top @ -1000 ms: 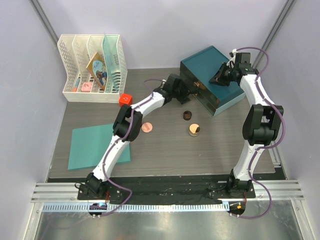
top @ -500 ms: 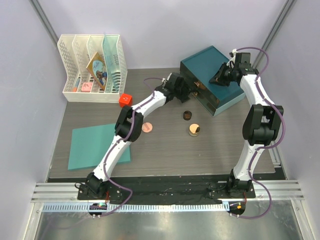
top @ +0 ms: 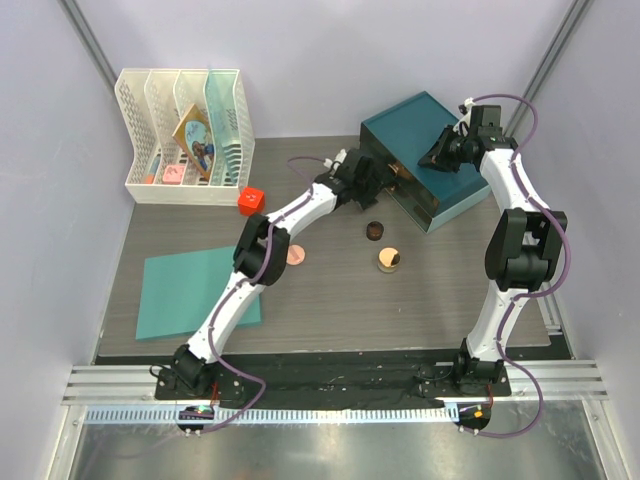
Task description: Organize the makeup
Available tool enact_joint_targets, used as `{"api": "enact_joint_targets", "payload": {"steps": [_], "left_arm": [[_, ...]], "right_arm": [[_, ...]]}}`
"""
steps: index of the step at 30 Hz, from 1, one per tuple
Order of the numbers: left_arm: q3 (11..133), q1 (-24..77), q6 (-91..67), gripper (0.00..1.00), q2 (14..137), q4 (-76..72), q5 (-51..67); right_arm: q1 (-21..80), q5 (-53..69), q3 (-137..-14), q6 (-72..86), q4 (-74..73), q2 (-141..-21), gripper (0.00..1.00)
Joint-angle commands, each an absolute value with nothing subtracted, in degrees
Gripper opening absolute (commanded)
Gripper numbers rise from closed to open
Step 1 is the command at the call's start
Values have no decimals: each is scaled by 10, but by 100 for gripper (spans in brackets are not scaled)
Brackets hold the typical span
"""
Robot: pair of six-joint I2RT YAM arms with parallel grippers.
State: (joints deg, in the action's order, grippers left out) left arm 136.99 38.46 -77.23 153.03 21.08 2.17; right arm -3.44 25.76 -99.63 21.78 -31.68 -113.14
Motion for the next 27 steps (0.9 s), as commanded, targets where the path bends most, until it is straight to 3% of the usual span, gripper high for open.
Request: {"api": "enact_joint_targets", "payload": {"steps": [1, 6, 13, 27], "left_arm": [[1398, 389, -758, 66, 1540, 217, -18], [1408, 388, -751, 66, 1542, 245, -36], [1410, 388, -739, 55, 1532, 339, -47], [1249, 351, -674, 54, 1410, 381, -61]], "right_arm": [[-27, 205, -942, 189, -484, -1197, 13], [-27, 207, -942, 190, -483, -1200, 13], [-27, 205, -945, 188, -483, -1202, 13], [-27, 205, -948, 190, -484, -1208, 13]]}}
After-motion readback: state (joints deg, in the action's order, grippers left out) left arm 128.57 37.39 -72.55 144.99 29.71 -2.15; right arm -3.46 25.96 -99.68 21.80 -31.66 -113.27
